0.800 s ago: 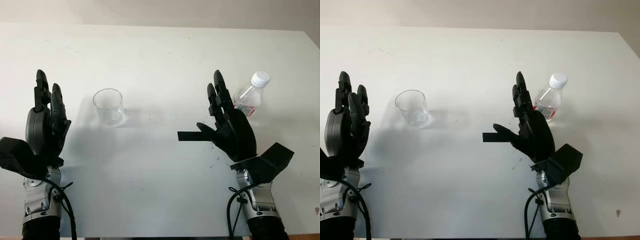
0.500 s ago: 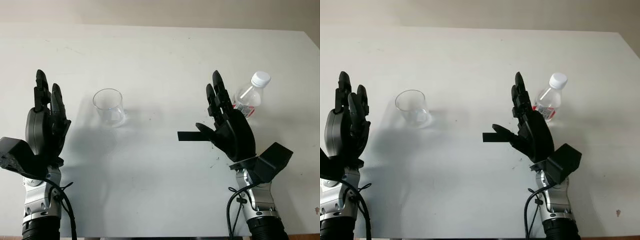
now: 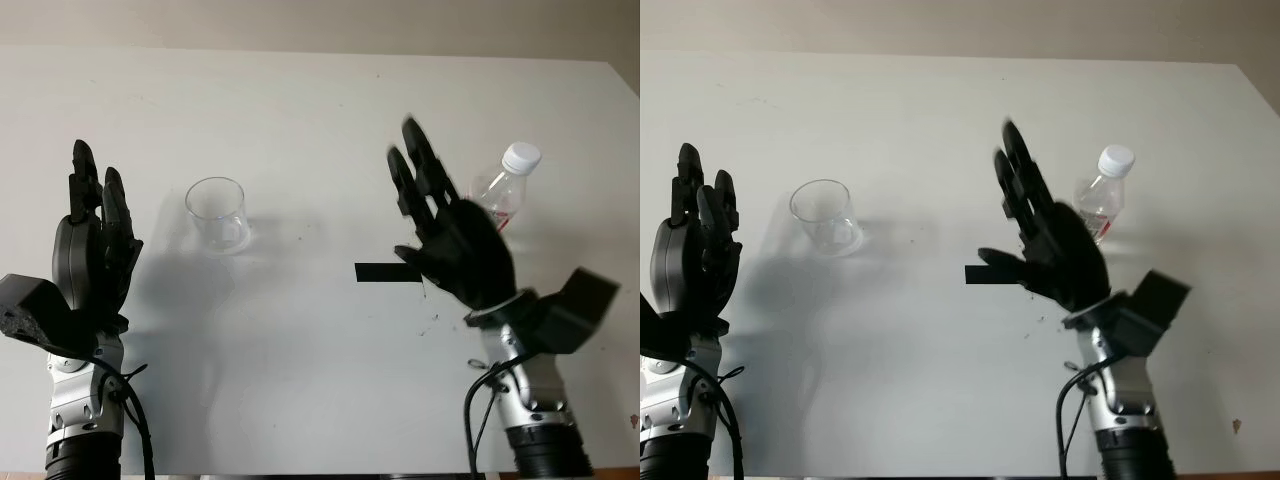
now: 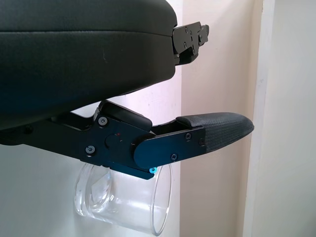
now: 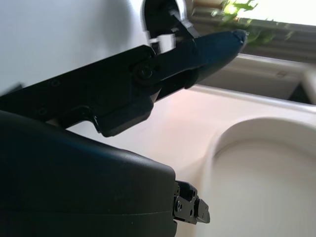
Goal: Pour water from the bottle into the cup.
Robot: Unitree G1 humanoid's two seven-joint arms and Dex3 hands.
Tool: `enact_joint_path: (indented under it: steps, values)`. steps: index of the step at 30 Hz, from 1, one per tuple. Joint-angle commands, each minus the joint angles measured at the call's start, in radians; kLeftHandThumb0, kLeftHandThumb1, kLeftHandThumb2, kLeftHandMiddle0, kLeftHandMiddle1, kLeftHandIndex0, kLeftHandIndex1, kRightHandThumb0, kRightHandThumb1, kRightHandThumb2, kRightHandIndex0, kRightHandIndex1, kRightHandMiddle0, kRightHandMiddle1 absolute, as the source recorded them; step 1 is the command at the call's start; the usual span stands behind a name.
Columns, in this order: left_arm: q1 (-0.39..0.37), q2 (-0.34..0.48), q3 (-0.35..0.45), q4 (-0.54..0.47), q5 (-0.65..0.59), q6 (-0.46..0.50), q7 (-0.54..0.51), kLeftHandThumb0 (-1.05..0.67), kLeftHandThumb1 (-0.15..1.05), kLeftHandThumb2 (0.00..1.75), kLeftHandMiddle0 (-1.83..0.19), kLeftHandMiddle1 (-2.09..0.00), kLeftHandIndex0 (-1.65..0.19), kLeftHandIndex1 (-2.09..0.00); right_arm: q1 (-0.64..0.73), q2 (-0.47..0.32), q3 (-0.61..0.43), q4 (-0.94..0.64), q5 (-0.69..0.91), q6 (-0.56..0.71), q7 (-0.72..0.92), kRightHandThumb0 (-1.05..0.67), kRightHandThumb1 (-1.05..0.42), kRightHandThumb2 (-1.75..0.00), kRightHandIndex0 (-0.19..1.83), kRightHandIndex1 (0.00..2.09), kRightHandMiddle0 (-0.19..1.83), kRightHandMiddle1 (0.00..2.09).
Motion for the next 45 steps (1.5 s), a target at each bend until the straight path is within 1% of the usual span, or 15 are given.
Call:
enact_joint_path:
  steps: [1, 3, 8, 12, 14, 16, 18, 23, 28, 30, 34, 36, 38, 42, 45]
  values:
    - [0.012, -0.009, -0.002, -0.001, -0.005, -0.016, -0.003, -0.79, 1.05, 0.64, 0.15, -0.05, 0.19, -0.02, -0.015, -0.035, -0.016, -0.057, 0.051, 0.054, 0.031, -0.96, -1.0, -0.06, -0.19, 0.0, -0.19, 0.0]
    - [0.014, -0.009, -0.001, 0.001, -0.006, -0.022, -0.005, -0.79, 1.05, 0.64, 0.15, -0.05, 0.19, -0.02, -0.024, -0.052, -0.037, -0.128, 0.112, 0.111, 0.041, -0.94, -0.98, -0.05, -0.19, 0.0, -0.19, 0.0]
    - [0.016, -0.015, -0.002, 0.001, -0.005, -0.027, -0.003, -0.78, 1.05, 0.64, 0.14, -0.05, 0.19, -0.02, -0.034, -0.072, -0.08, -0.192, 0.229, 0.156, 0.112, -0.89, -0.97, -0.05, -0.19, 0.0, -0.19, 0.0]
    - [0.017, -0.021, 0.0, 0.006, -0.011, -0.029, -0.006, -0.77, 1.05, 0.65, 0.15, -0.05, 0.19, -0.01, -0.029, -0.083, -0.126, -0.251, 0.365, 0.246, 0.132, -0.93, -0.98, -0.06, -0.19, 0.0, -0.19, 0.0]
    - [0.017, -0.023, -0.002, 0.009, -0.004, -0.034, -0.003, -0.77, 1.05, 0.65, 0.15, -0.05, 0.19, -0.01, -0.021, -0.058, -0.157, -0.274, 0.479, 0.294, 0.139, -0.92, -1.0, -0.06, -0.19, 0.0, -0.19, 0.0]
    - [0.013, -0.024, -0.003, 0.016, -0.001, -0.038, -0.001, -0.78, 1.05, 0.65, 0.16, -0.05, 0.19, 0.0, -0.017, -0.023, -0.192, -0.296, 0.62, 0.333, 0.154, -0.84, -0.99, -0.06, -0.19, 0.0, -0.19, 0.0]
    - [0.011, -0.026, -0.004, 0.022, 0.0, -0.042, 0.001, -0.77, 1.05, 0.67, 0.15, -0.05, 0.19, 0.0, -0.008, -0.02, -0.225, -0.341, 0.704, 0.355, 0.153, -0.8, -1.0, -0.06, -0.19, 0.0, -0.14, 0.03]
    - [0.009, -0.025, -0.004, 0.03, -0.001, -0.047, 0.004, -0.76, 1.05, 0.68, 0.14, -0.06, 0.19, 0.0, 0.024, 0.001, -0.281, -0.453, 0.684, 0.284, 0.102, -0.83, -1.04, -0.09, -0.17, 0.01, -0.13, 0.04]
    - [0.006, -0.024, -0.005, 0.032, -0.001, -0.052, 0.006, -0.77, 1.05, 0.68, 0.15, -0.05, 0.19, 0.0, 0.072, -0.028, -0.355, -0.528, 0.771, 0.308, 0.022, -0.75, -1.05, -0.09, -0.11, 0.06, -0.12, 0.05]
    - [0.005, -0.022, -0.003, 0.033, -0.003, -0.051, 0.005, -0.77, 1.05, 0.68, 0.15, -0.05, 0.19, 0.0, 0.085, -0.027, -0.378, -0.54, 0.751, 0.282, 0.007, -0.78, -1.04, -0.09, -0.12, 0.05, -0.11, 0.05]
    - [0.004, -0.016, 0.0, 0.03, -0.01, -0.044, -0.002, -0.77, 1.05, 0.67, 0.15, -0.05, 0.19, 0.0, 0.059, -0.026, -0.399, -0.48, 0.603, 0.15, 0.069, -0.74, -1.04, -0.07, -0.18, 0.02, -0.15, 0.03]
    - [0.003, -0.014, 0.002, 0.03, -0.018, -0.041, -0.01, -0.77, 1.05, 0.66, 0.15, -0.05, 0.19, 0.0, 0.062, -0.017, -0.4, -0.47, 0.546, 0.106, 0.059, -0.74, -1.03, -0.07, -0.18, 0.03, -0.15, 0.03]
    - [0.004, -0.008, 0.004, 0.029, -0.022, -0.04, -0.019, -0.77, 1.05, 0.66, 0.16, -0.05, 0.19, 0.0, 0.071, -0.003, -0.403, -0.447, 0.456, 0.032, 0.045, -0.74, -1.01, -0.05, -0.19, 0.03, -0.12, 0.05]
    - [0.006, 0.0, 0.006, 0.031, -0.026, -0.041, -0.029, -0.77, 1.05, 0.65, 0.16, -0.05, 0.19, 0.0, 0.065, 0.035, -0.395, -0.369, 0.349, -0.114, 0.047, -0.74, -0.98, -0.05, -0.19, 0.01, -0.09, 0.06]
    - [0.006, 0.006, 0.008, 0.029, -0.025, -0.035, -0.031, -0.76, 1.05, 0.66, 0.17, -0.05, 0.19, 0.0, 0.061, 0.074, -0.382, -0.306, 0.232, -0.252, 0.017, -0.81, -1.0, -0.06, -0.19, 0.0, -0.1, 0.06]
